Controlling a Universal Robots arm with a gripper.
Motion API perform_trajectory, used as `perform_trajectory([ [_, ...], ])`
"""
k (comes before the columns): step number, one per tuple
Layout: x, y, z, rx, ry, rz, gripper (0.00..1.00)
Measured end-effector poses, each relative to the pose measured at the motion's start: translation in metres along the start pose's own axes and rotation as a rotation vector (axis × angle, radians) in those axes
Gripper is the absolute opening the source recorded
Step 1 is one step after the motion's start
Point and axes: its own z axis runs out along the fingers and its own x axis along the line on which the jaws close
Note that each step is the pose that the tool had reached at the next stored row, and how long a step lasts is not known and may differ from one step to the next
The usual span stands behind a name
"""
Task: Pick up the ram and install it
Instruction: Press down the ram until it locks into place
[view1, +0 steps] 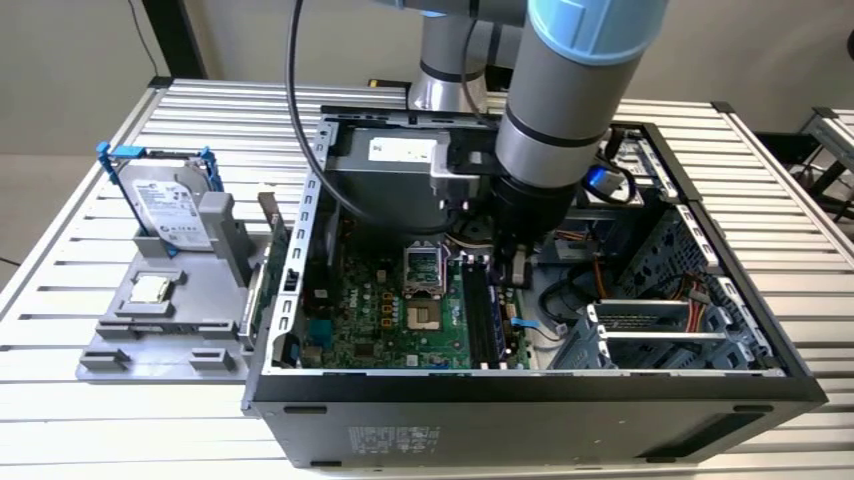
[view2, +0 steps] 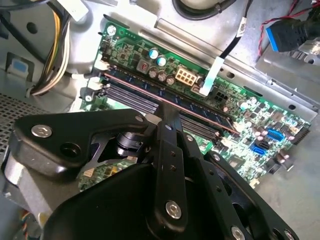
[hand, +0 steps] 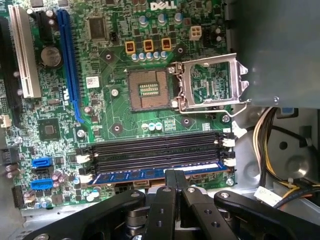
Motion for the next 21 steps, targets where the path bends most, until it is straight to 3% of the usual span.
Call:
perform_trajectory([
  [10,0.0045,-0.0014,0.0016,-0.0002,0.0040,-0.010,0.00],
  [12,0.0047,-0.0028,0.0102,-0.0003,0.0040,-0.010,0.00],
  [21,0.0054,-0.0050,0.0258,-0.0005,0.0054,-0.010,0.00],
])
